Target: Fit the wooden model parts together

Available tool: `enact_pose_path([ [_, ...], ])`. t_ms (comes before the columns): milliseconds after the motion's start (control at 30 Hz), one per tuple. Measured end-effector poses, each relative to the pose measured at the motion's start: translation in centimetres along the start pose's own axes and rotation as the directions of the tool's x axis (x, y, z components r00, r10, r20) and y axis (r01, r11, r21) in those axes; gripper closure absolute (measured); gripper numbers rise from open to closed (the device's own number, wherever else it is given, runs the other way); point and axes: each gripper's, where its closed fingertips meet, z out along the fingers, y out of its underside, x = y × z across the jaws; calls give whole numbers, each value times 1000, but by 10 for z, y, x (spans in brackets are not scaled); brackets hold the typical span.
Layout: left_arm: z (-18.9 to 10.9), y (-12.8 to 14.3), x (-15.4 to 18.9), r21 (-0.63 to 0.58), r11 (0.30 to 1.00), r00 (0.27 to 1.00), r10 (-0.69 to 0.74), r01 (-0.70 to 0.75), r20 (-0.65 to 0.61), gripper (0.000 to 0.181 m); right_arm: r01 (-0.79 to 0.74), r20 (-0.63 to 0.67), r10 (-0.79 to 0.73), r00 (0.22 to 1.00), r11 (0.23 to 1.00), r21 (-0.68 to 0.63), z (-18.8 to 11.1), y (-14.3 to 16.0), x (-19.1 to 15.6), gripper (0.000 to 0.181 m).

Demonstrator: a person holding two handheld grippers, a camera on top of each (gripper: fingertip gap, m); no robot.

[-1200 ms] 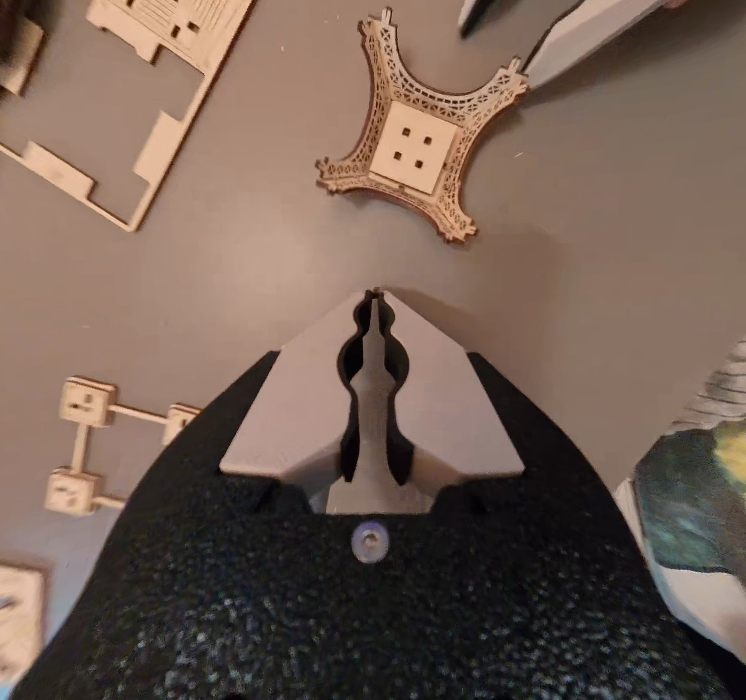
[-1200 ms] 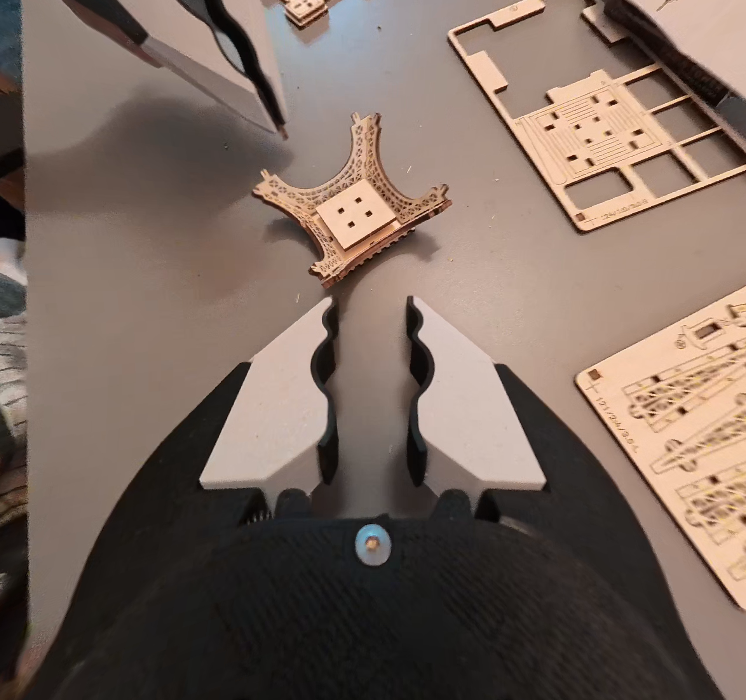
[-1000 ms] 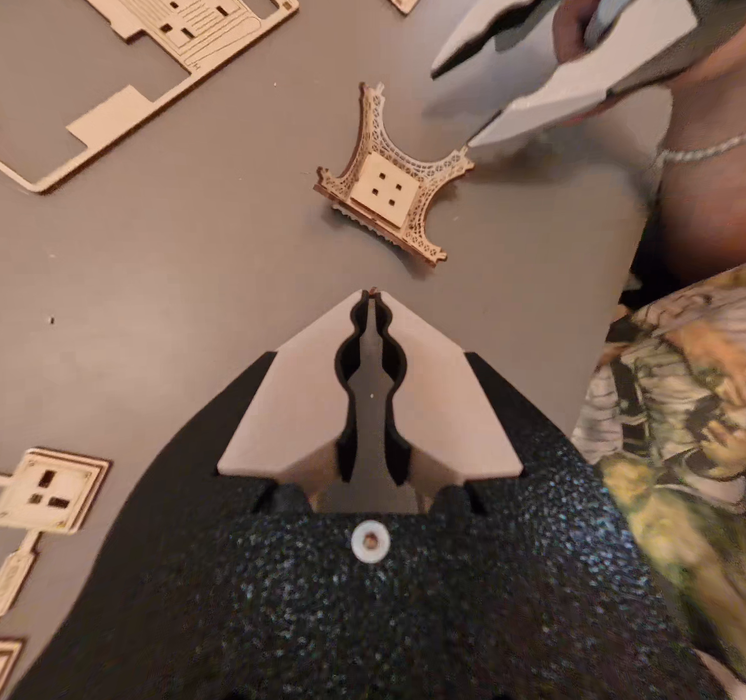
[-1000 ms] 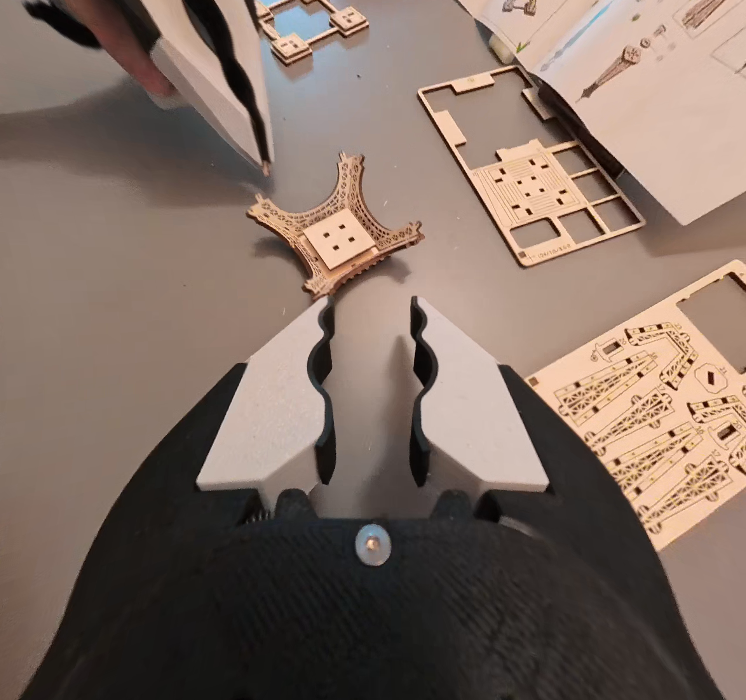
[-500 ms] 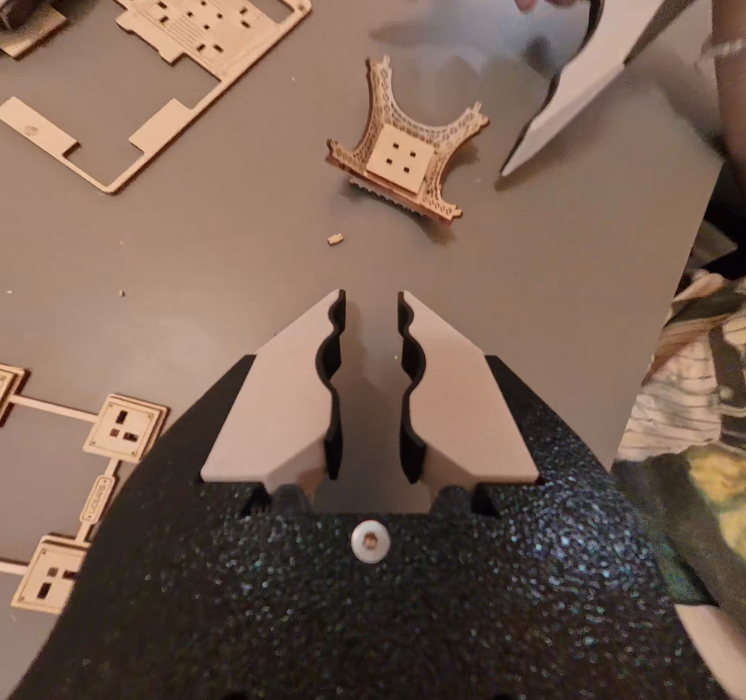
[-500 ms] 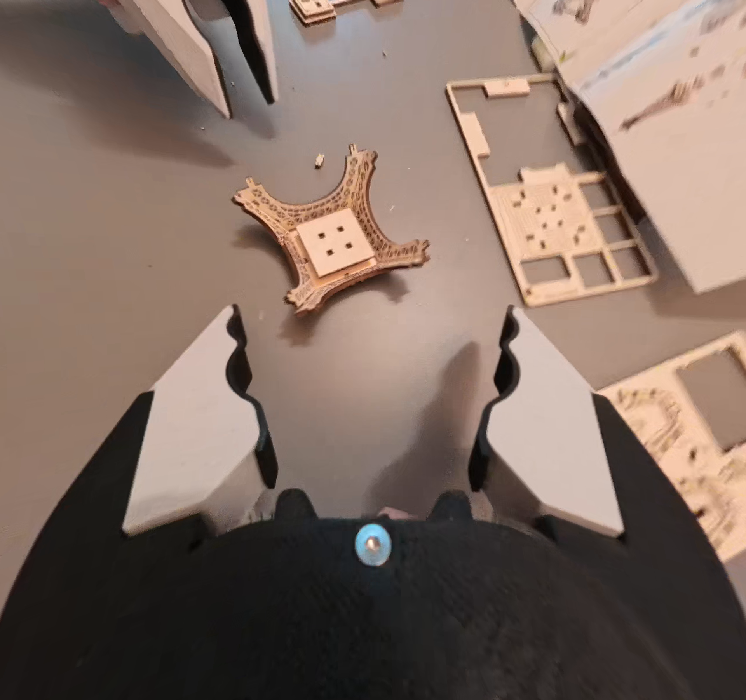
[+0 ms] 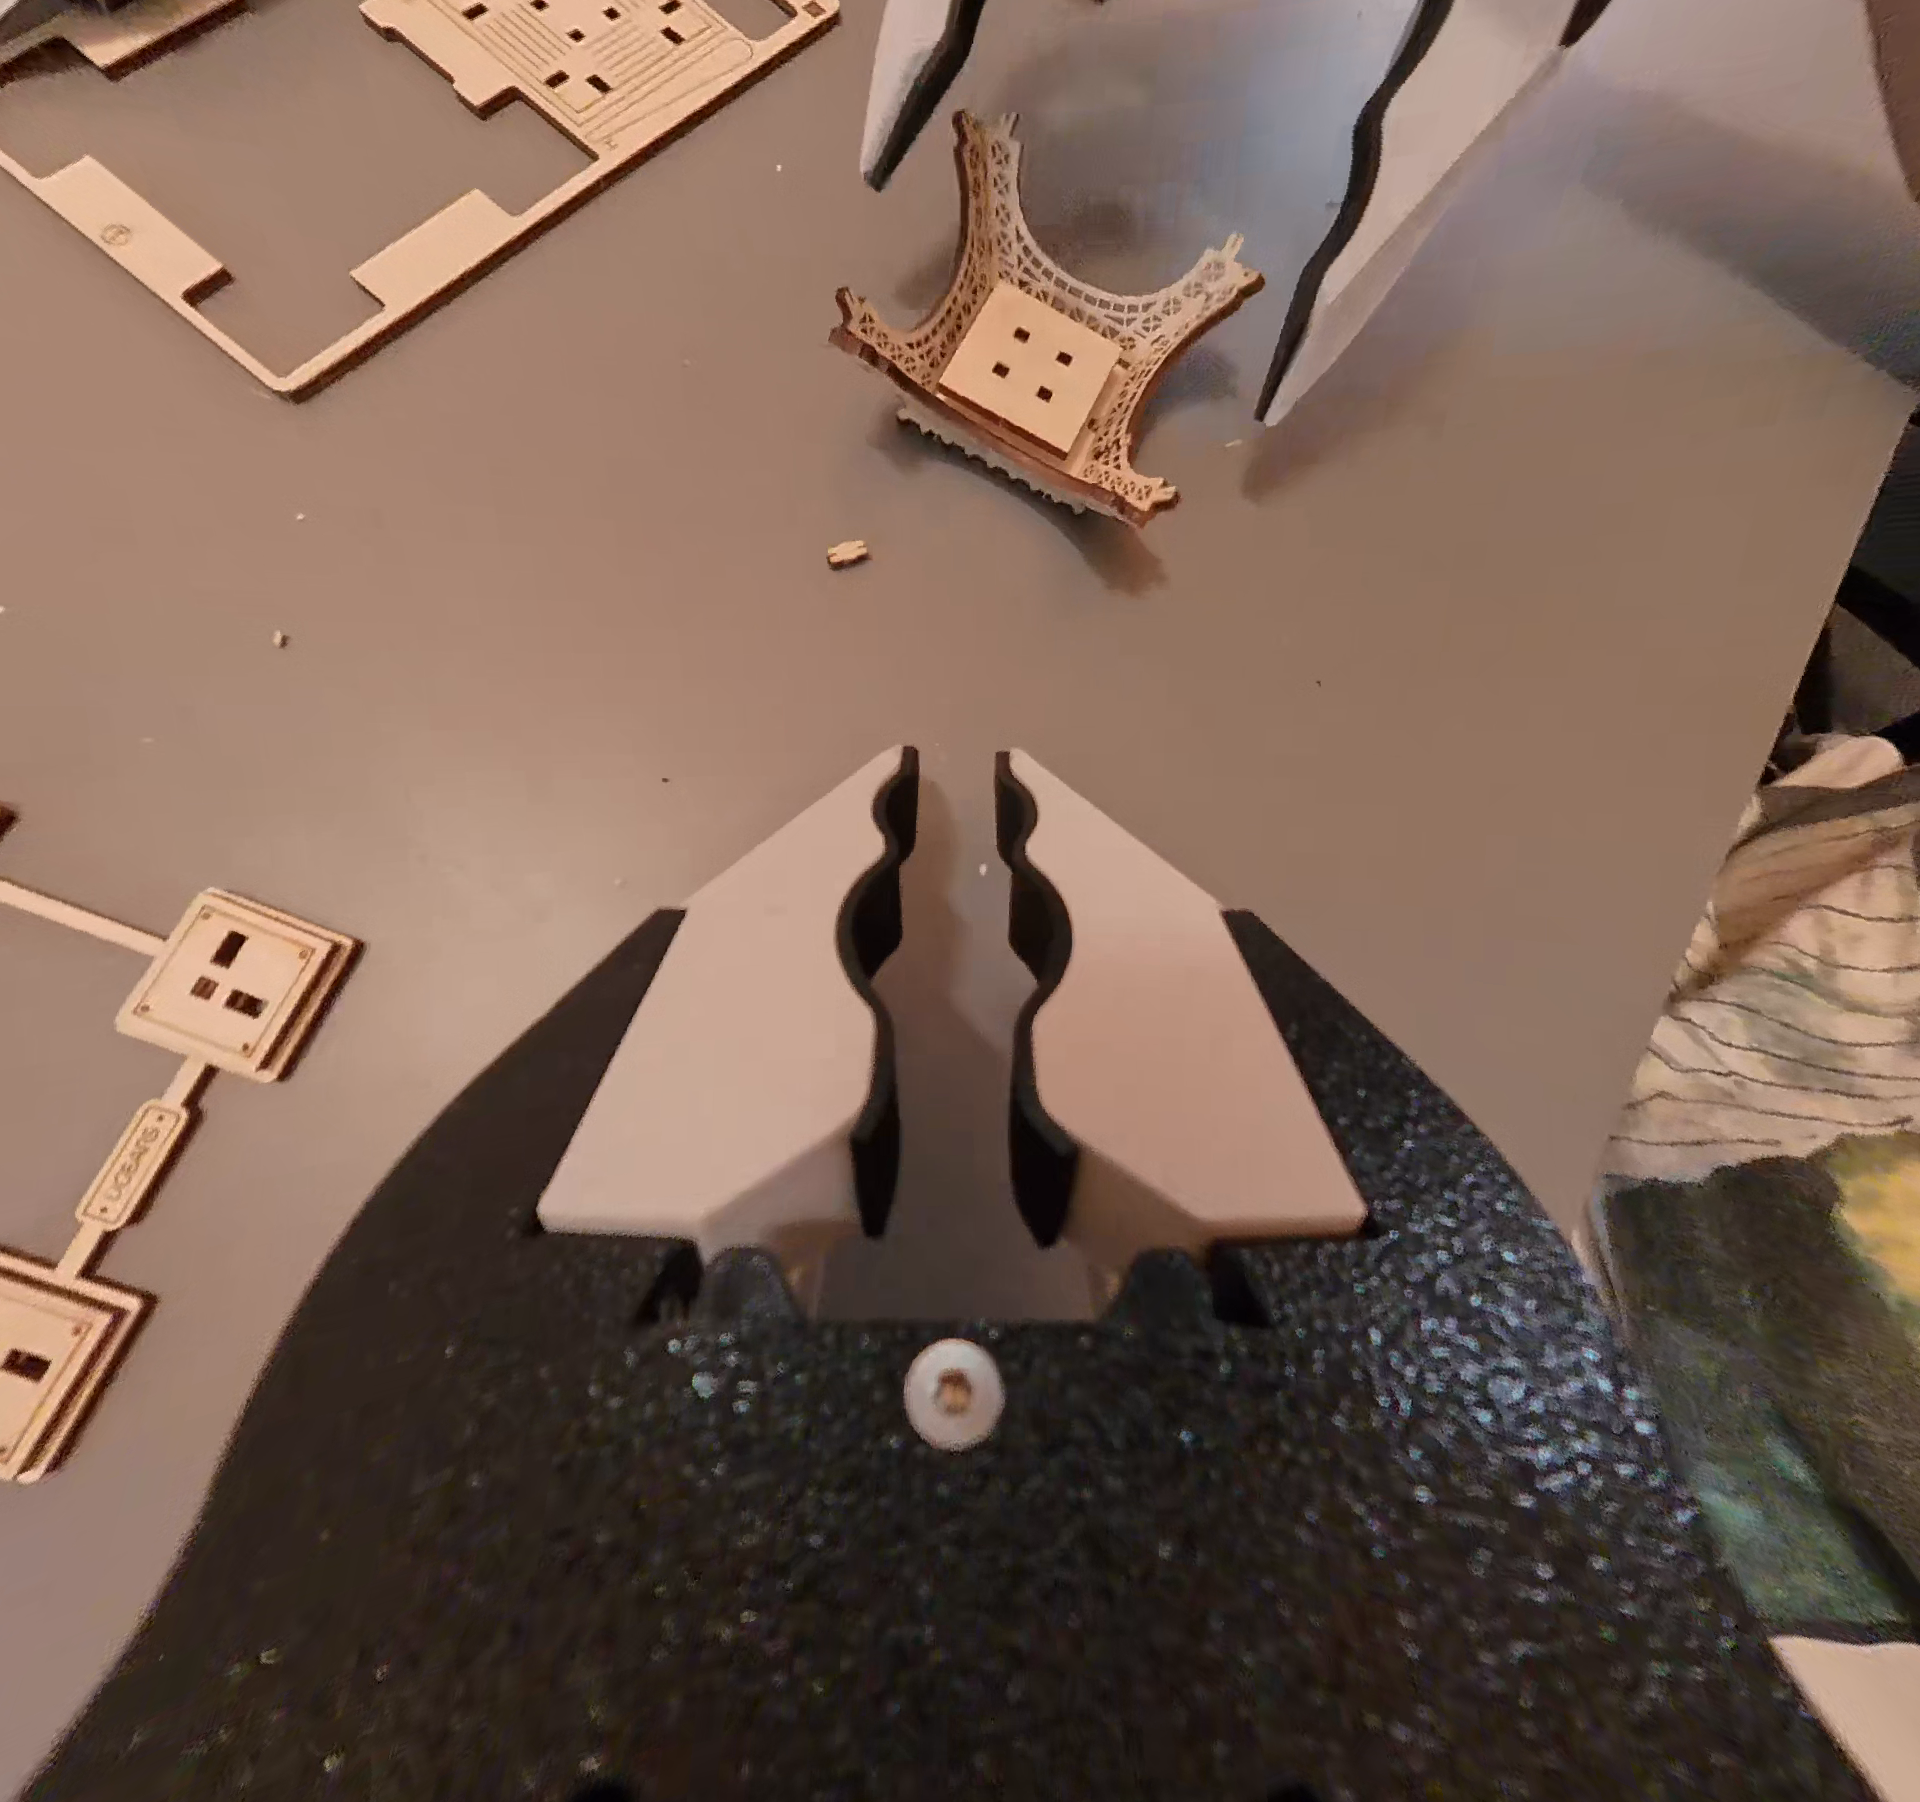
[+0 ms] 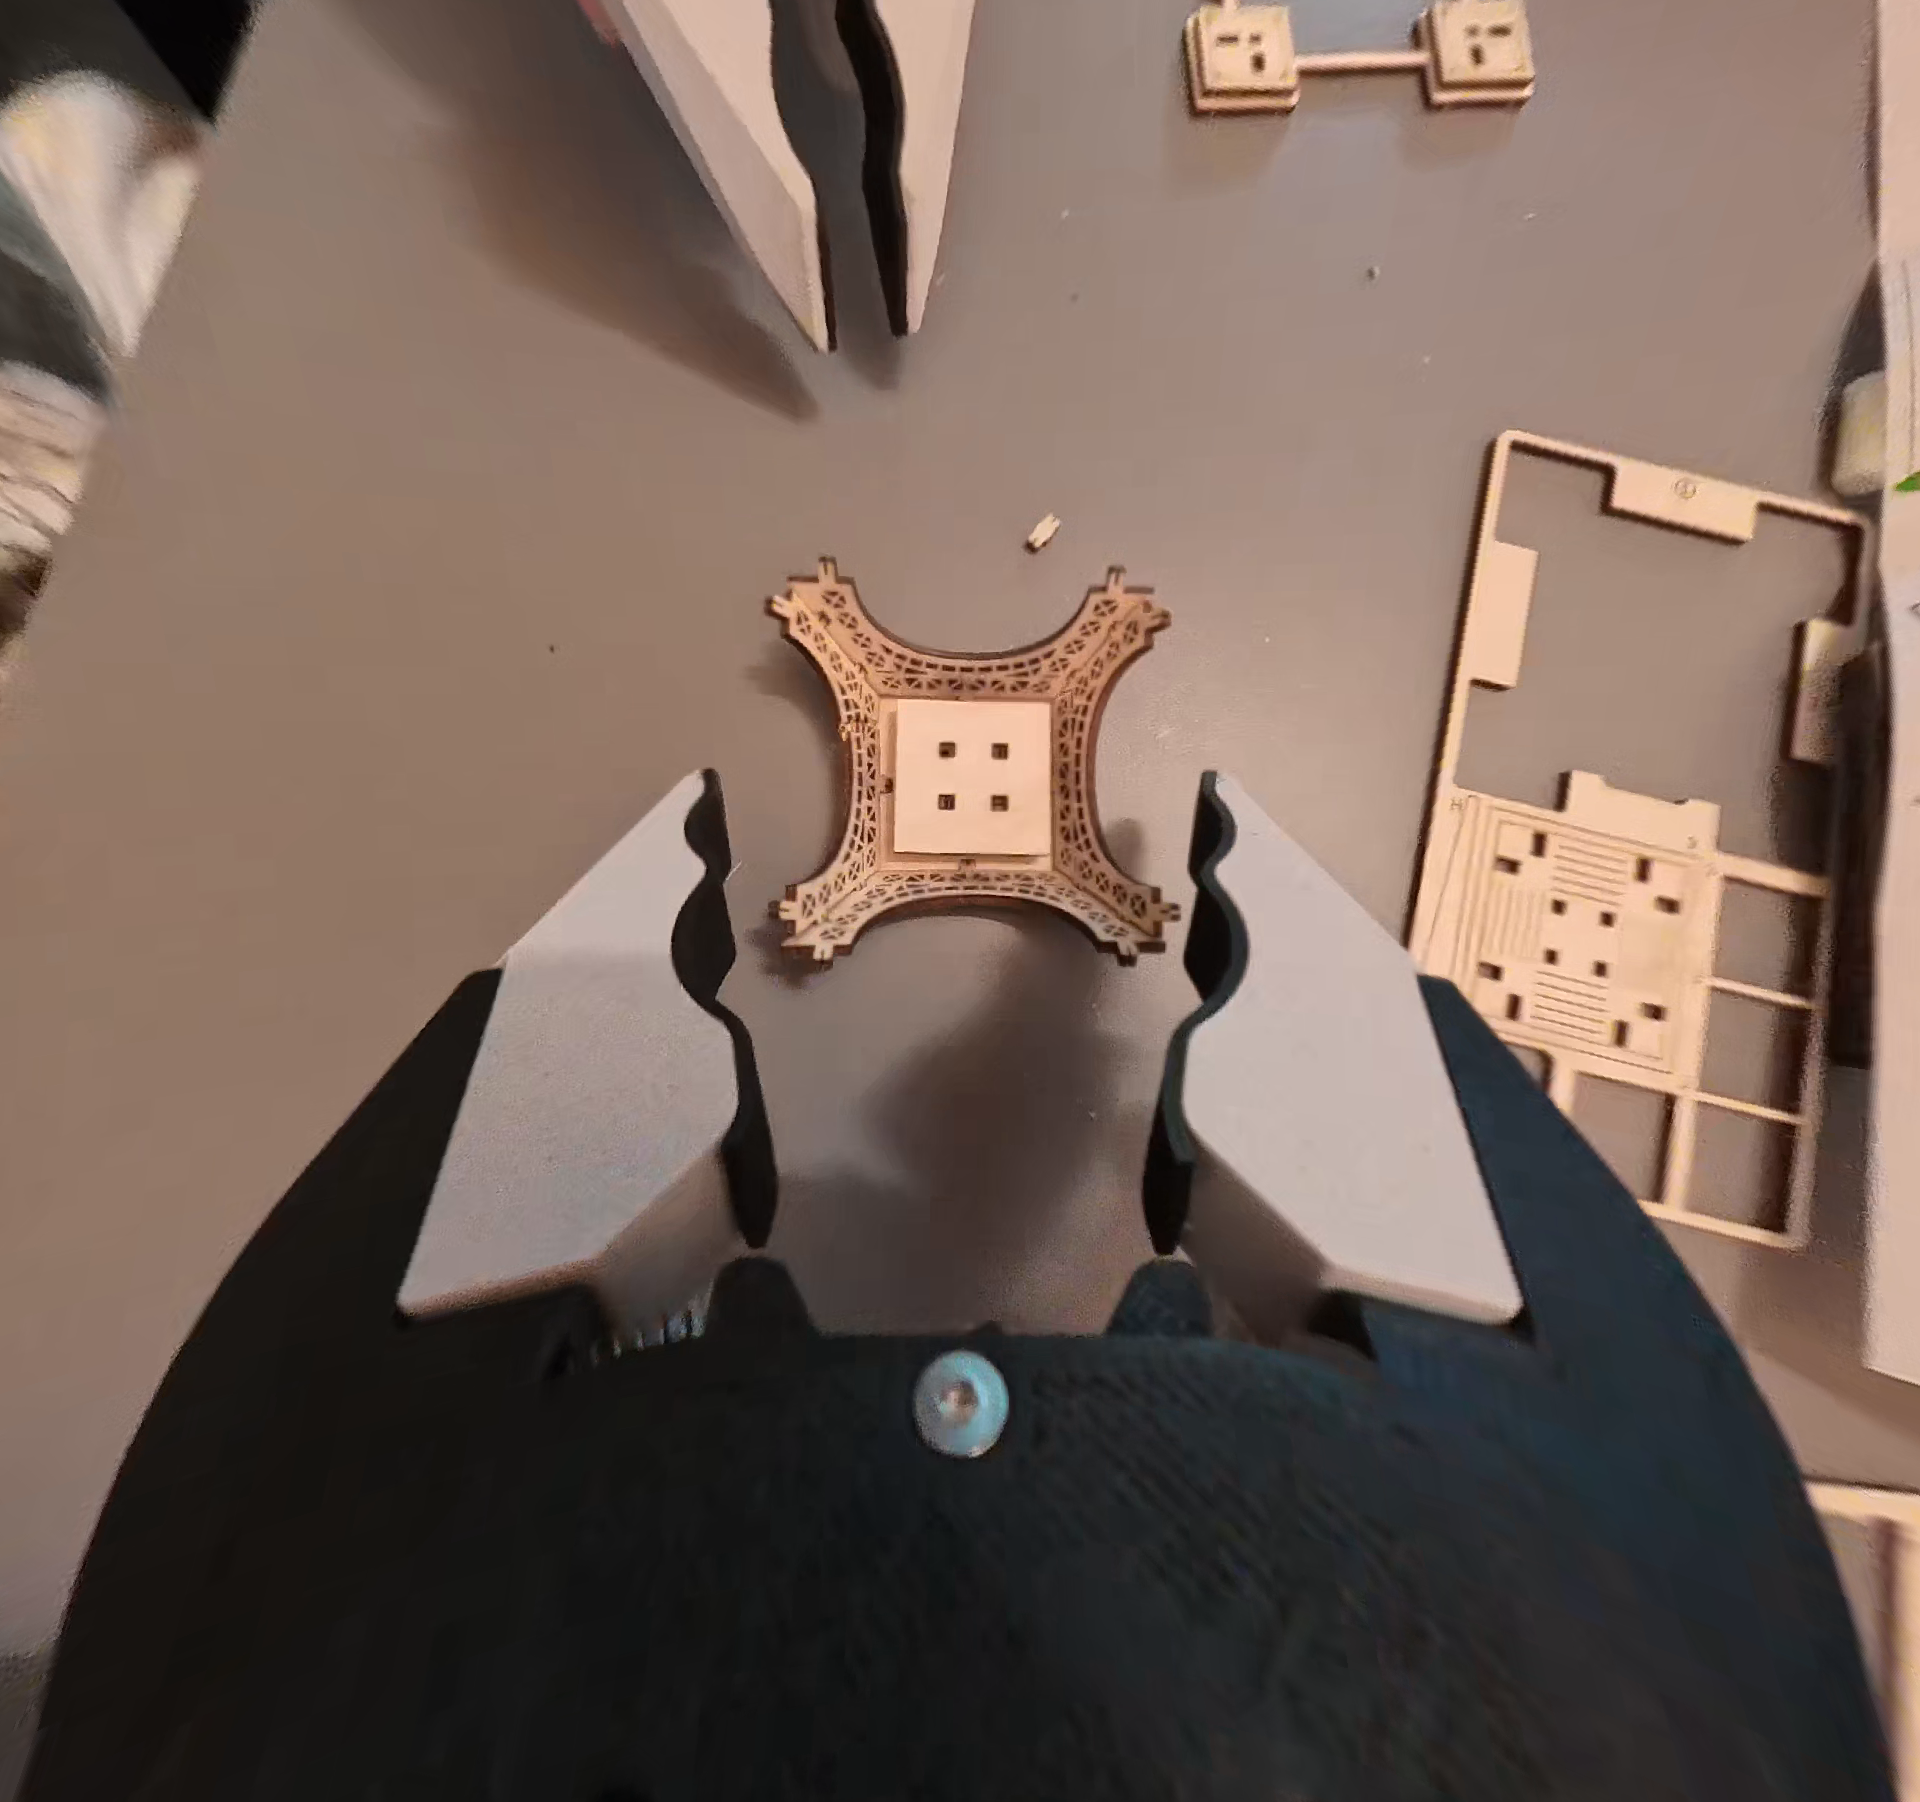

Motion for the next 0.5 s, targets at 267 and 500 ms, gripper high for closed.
enact_pose_path([
  [267, 13, 0, 1, -6, 1000, 1000, 10, -10, 6, 170, 16, 15, -12, 1000, 957, -291, 16, 15, 2, 102],
  [500, 14, -7, -2, 29, 1000, 1000, -12, 11, 22, 169, 41, 63, -20, 998, 937, -346, 18, 14, -2, 127],
])
